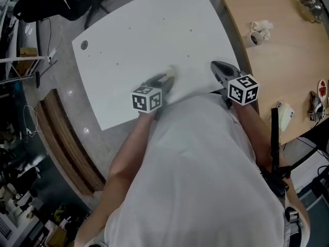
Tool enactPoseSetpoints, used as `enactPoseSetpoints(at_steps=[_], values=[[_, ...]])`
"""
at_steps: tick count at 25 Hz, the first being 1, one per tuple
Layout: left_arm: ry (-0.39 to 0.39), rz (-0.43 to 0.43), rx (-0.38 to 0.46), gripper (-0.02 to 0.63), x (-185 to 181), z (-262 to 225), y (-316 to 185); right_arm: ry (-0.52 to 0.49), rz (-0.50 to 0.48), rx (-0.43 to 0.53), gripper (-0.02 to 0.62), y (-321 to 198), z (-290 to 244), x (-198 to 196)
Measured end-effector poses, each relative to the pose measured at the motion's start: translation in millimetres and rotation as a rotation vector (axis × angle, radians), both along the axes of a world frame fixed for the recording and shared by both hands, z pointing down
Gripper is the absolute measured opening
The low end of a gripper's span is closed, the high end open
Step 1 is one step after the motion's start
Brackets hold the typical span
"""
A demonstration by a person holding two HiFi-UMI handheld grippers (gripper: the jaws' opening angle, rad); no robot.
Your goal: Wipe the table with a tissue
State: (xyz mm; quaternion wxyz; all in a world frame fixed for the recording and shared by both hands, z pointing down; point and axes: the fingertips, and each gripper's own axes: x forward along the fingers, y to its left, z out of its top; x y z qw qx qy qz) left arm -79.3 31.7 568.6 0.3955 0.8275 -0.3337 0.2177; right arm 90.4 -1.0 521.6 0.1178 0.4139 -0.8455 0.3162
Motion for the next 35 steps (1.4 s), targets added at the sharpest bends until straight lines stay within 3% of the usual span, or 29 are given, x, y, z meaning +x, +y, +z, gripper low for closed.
enactPoseSetpoints(at_steps=[9,18,25,32,35], values=[[-0.191,0.064,-0.015,0.112,35,18,-37,-0.053,0.014,-0.04,0.017,-18,17,26],[-0.374,0.13,-0.033,0.112,63,40,-70,-0.139,0.003,-0.075,0.017,-35,29,27],[-0.445,0.202,-0.019,0.112,80,46,-71,-0.179,0.019,-0.092,0.017,-38,37,44],[-0.585,0.287,0.008,0.112,94,51,-77,-0.182,0.021,-0.105,0.017,-38,42,61],[-0.605,0.301,-0.001,0.112,93,52,-79,-0.184,0.021,-0.108,0.017,-38,44,66]])
